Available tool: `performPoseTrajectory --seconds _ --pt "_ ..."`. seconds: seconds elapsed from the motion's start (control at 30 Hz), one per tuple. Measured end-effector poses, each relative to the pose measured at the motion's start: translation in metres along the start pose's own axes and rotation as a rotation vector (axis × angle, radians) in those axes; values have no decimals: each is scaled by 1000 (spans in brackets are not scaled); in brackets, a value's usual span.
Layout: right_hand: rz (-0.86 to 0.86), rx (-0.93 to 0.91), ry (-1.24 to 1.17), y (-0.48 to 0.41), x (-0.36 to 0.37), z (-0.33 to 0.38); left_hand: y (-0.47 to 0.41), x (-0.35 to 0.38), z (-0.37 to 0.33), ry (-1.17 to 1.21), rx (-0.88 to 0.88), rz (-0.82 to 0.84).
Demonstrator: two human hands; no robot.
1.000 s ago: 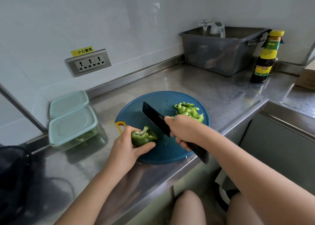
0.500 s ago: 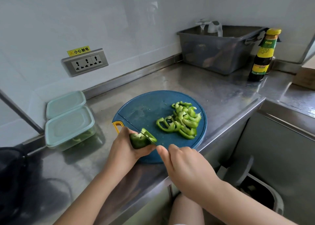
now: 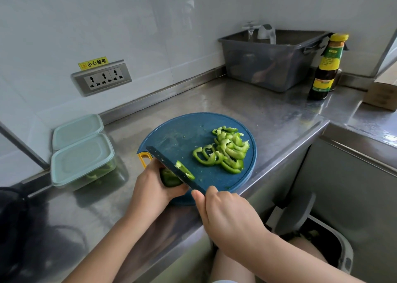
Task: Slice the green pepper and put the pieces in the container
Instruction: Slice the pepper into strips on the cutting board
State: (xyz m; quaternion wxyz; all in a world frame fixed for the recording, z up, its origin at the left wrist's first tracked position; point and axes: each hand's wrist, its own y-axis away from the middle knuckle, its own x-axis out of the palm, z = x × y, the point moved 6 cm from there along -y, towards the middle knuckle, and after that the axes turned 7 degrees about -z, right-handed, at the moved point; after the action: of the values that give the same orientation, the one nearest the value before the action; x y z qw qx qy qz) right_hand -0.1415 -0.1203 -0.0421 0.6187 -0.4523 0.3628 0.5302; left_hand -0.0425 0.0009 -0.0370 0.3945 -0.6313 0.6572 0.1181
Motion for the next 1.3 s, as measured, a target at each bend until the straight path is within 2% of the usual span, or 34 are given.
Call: performPoseTrajectory --seconds 0.27,0.53,0.73,0.87,1.0,1.07,1.13,1.17,1.23,1.3 --pt "39 71 -110 -14 0 -1 2 -3 -6 -9 26 -16" --pt "96 14 -137 -40 1 6 -2 0 4 12 -32 -12" --pt "203 45 -195 -75 2 9 -3 2 2 -39 20 -15" --pt "174 3 -197 -80 -9 21 3 1 1 17 39 44" --pt "263 265 -293 -91 -7 9 2 -2 6 59 2 53" --pt "319 402 -451 -89 -10 -12 1 -1 8 83 -17 53" --pt "374 618 -638 -78 -15 -34 1 3 9 69 -25 78" --pt "388 659 -675 -73 -17 -41 2 5 9 63 -28 91" --pt "335 598 -658 -64 -24 -45 2 9 11 58 -44 91" --pt "162 352 -488 -59 -32 -37 1 10 13 45 -71 69"
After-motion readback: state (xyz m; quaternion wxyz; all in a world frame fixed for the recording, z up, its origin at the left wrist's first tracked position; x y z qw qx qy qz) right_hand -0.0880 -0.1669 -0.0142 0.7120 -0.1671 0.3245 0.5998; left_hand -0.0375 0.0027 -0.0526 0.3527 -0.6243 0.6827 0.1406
